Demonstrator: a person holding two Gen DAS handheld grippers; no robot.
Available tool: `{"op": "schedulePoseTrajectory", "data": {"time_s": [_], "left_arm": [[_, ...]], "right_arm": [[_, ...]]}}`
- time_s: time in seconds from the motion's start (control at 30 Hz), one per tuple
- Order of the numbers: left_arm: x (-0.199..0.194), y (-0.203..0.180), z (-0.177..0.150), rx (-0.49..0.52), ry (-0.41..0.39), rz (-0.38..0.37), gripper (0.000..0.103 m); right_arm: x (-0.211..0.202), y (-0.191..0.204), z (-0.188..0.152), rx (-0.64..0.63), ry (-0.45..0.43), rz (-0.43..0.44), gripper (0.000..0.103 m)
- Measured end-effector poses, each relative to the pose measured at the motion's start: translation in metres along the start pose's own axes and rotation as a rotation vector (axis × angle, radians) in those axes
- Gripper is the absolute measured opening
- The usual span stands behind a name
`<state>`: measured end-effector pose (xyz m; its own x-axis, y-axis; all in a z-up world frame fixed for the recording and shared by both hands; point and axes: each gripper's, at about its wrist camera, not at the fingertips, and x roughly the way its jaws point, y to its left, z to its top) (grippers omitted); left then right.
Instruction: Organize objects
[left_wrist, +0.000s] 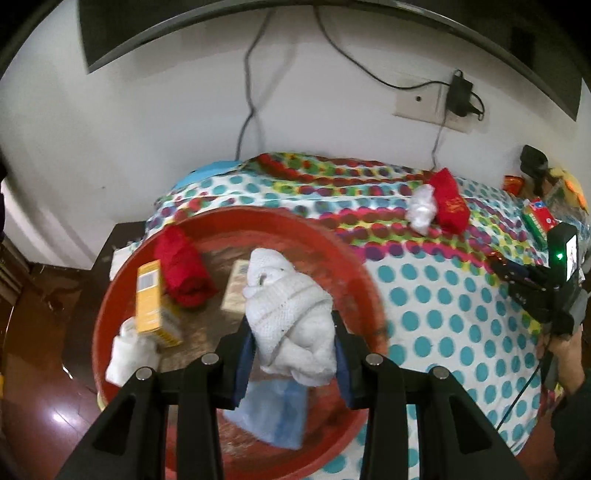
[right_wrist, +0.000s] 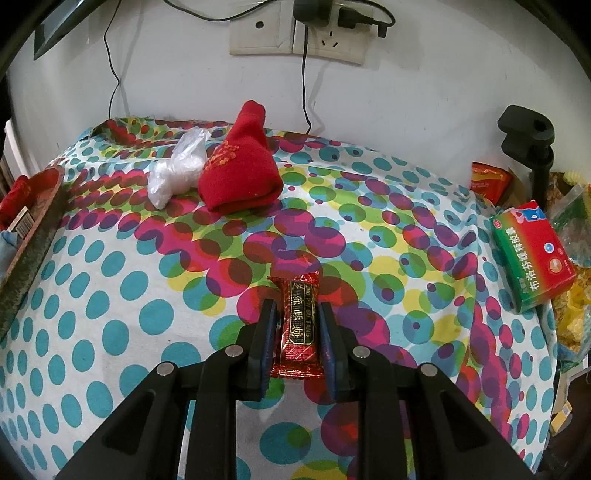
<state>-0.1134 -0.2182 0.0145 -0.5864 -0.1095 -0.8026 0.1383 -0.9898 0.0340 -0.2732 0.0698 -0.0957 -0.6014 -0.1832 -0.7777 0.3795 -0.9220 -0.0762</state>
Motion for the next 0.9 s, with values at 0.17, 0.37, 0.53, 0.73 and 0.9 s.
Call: {"op": "schedulePoseTrajectory", "data": {"time_s": [0.17,0.37,0.53,0.73,0.9], "left_arm": [[0.003,0.033,-0.018,-0.070,0.011,0.003,0.038],[0.009,0.063,-0.036,-0.174,-0.005,0.014,0.038],[0.014,0.071,-0.048,-0.212,-0.036,0.032,0.038],[0.022,0.065,-0.055,-0.169,-0.056,0.032,0.038],[0.025,0.066,-0.057,-0.160,-0.046,0.021,0.038]], "right_arm": [[0.000,0.001,0.000,-0.011,0.000,-0.011,0.023],[0.000,0.002,0.001,-0.014,-0.001,-0.015,0.023],[0.000,-0.002,0.000,-0.023,-0.002,-0.024,0.023],[-0.001,0.000,0.000,-0.022,-0.002,-0.024,0.023],[-0.001,-0.005,0.001,-0.030,-0.003,-0.033,0.023]]}}
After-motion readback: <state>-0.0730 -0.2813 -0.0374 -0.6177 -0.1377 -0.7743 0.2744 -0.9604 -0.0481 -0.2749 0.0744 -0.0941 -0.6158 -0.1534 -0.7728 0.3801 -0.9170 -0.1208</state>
